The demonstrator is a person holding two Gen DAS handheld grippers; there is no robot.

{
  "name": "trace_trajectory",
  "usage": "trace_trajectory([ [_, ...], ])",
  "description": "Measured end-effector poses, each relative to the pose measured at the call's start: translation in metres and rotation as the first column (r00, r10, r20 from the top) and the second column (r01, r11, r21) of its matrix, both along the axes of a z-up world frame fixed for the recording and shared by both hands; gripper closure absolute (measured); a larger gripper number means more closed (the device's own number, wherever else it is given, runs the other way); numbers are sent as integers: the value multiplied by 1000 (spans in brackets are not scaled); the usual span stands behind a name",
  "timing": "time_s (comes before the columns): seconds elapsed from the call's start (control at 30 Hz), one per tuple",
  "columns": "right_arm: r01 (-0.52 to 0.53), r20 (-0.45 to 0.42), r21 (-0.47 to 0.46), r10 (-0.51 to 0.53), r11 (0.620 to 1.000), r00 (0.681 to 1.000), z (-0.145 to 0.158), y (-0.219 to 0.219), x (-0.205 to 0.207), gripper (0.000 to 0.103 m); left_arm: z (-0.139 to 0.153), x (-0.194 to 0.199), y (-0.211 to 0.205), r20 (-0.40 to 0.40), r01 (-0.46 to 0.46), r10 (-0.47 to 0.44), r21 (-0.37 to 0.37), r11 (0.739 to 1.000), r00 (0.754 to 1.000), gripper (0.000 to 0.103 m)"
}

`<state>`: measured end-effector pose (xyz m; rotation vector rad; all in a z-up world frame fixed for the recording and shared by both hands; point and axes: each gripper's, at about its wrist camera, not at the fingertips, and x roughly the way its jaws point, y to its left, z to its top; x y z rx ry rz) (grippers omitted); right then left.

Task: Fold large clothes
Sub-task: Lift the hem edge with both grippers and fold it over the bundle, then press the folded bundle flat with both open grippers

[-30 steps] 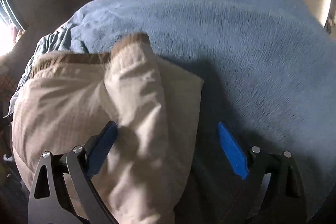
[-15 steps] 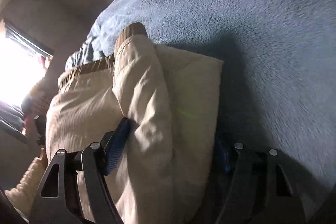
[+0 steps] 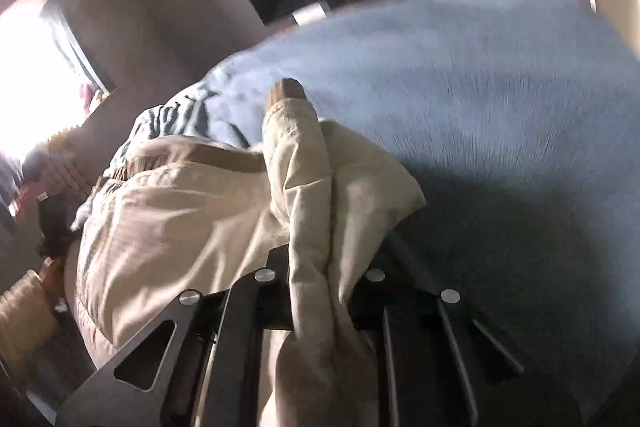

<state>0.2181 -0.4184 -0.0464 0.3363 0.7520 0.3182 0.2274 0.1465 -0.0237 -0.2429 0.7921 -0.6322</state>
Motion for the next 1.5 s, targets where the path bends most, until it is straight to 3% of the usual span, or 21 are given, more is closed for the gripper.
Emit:
trace_trajectory([
  [0.13, 10, 117, -34, -6, 999, 993, 39, 14, -42, 94, 34, -43, 13, 73, 6, -2, -56, 998, 997, 91],
  [0.37, 44, 272, 1, -43, 999, 961, 99, 12, -132, 94, 90, -117, 23, 181, 18, 10, -149, 989, 983, 91],
  [0.6, 20, 284, 87, -44, 996, 958, 131, 0, -174, 95, 119, -142, 28, 201, 37, 8, -216, 976, 979, 91],
  [0.67, 18, 216, 112, -42, 994, 975, 122, -7, -165, 95, 109, -136, 29, 159, 27, 5, -201, 979, 987, 91],
  [0.73, 27, 130, 114, -42, 993, 991, 102, -12, -151, 95, 85, -121, 28, 67, 4, 8, -181, 983, 998, 91],
  [0.83, 51, -24, 97, -49, 994, 999, 55, -10, -115, 94, 40, -95, 16, -57, -38, 34, -68, 997, 998, 91],
  [0.93, 123, -130, 76, -113, 989, 985, 16, -16, -82, 94, 11, -68, 21, -115, -101, 97, -38, 994, 989, 91],
  [1.13, 163, -229, 72, -143, 984, 963, -27, -30, -41, 90, -10, -38, 17, -137, -85, 86, 16, 996, 987, 83],
  [1.27, 201, -287, 121, -159, 972, 944, -43, -41, -40, 78, -21, -34, 19, -159, -114, 118, 32, 993, 980, 76],
  [1.33, 226, -277, 115, -187, 967, 942, -35, -41, -54, 68, -13, -42, 18, -127, -148, 156, 73, 986, 979, 64],
  [1.37, 240, -267, 75, -212, 968, 940, -29, -40, -61, 56, -7, -47, 19, -107, -180, 191, 105, 978, 976, 58],
  [1.4, 253, -237, 0, -246, 967, 940, -18, -36, -69, 45, 1, -54, 20, -75, -216, 227, 138, 967, 971, 44],
  [1.47, 247, -175, -91, -260, 965, 950, 5, -26, -89, 37, 22, -75, 21, -2, -259, 263, 165, 952, 965, 39],
  [1.5, 230, -136, -147, -251, 962, 958, 19, -15, -102, 26, 30, -86, 17, 14, -266, 268, 193, 945, 963, 38],
])
